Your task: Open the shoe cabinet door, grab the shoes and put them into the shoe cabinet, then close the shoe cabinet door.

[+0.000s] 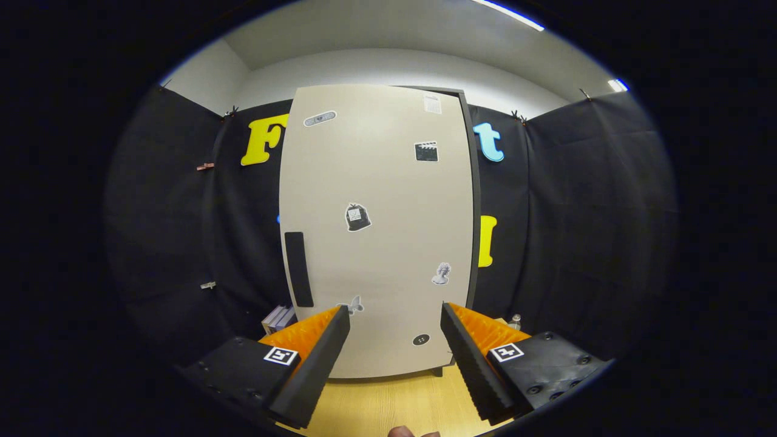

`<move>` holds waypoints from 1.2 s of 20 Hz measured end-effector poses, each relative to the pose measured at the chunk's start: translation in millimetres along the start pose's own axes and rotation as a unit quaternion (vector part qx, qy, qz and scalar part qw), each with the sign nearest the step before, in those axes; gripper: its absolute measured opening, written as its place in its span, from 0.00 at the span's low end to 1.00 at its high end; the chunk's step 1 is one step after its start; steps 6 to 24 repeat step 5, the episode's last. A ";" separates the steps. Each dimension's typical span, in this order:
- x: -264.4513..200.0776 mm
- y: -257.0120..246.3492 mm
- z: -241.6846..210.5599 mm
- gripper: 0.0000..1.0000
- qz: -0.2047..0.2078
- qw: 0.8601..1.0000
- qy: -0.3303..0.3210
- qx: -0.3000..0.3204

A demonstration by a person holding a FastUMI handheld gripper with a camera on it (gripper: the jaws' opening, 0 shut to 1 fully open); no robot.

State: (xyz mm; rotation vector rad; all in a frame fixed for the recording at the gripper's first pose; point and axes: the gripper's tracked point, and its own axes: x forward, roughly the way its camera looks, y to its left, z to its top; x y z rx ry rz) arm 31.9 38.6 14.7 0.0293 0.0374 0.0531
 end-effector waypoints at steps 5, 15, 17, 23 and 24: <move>-1.6 -1.3 0.5 0.98 -0.002 1.000 -0.001 -0.001; -1.6 -1.3 0.5 0.98 -0.002 1.000 -0.001 -0.001; -1.6 -1.3 0.5 0.98 -0.002 1.000 -0.001 -0.001; -1.6 -1.3 0.5 0.98 -0.002 1.000 -0.001 -0.001; -1.6 -1.3 0.5 0.98 -0.002 1.000 -0.001 -0.001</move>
